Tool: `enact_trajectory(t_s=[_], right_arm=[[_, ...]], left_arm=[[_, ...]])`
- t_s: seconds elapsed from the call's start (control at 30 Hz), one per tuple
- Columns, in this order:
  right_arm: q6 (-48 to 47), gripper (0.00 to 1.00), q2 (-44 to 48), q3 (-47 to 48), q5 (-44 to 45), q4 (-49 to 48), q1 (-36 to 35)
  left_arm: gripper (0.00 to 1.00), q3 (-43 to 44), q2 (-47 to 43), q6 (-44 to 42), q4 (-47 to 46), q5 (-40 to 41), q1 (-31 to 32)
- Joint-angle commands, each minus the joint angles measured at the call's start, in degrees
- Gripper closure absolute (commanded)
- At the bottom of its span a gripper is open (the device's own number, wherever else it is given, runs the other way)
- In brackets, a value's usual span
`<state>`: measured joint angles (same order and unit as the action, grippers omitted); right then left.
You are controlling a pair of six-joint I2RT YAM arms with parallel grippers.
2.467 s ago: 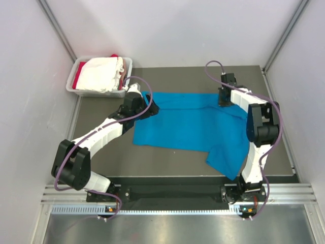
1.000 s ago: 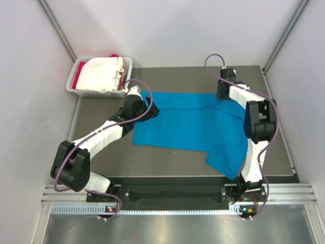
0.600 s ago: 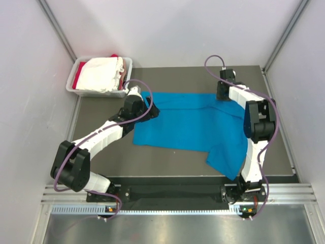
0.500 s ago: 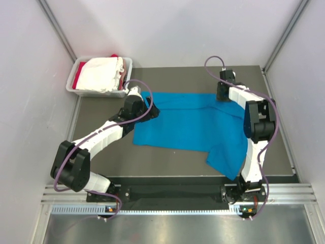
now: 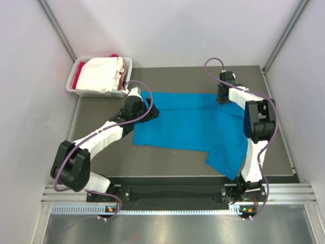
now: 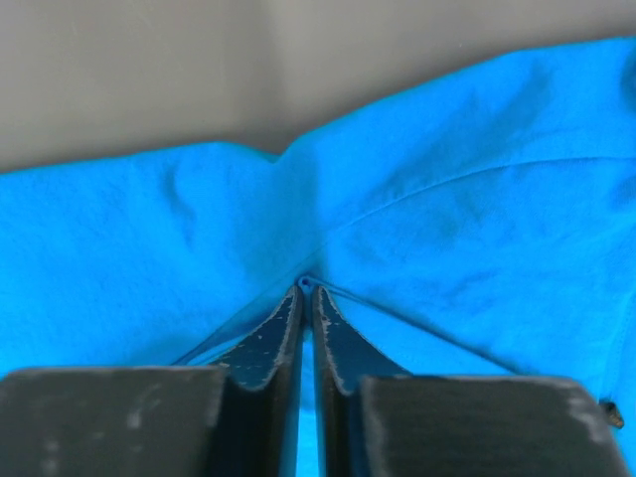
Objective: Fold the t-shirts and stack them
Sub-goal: Fold the tshirt
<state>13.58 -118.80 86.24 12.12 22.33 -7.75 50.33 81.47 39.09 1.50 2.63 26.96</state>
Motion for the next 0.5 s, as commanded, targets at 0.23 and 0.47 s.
enact_trajectory(t_s=[0.23, 0.47], right_arm=[[1.4, 1.0, 4.3, -2.2, -0.1, -0.3, -0.3], [2.8, 0.96, 8.3, -6.0, 0.2, 0.3, -1.2]], left_arm=[[0.22, -0.5, -2.5, 0.4, -2.8, 0.1, 0.4], [0.22, -1.6, -1.8, 0.6, -4.8, -1.3, 0.5]])
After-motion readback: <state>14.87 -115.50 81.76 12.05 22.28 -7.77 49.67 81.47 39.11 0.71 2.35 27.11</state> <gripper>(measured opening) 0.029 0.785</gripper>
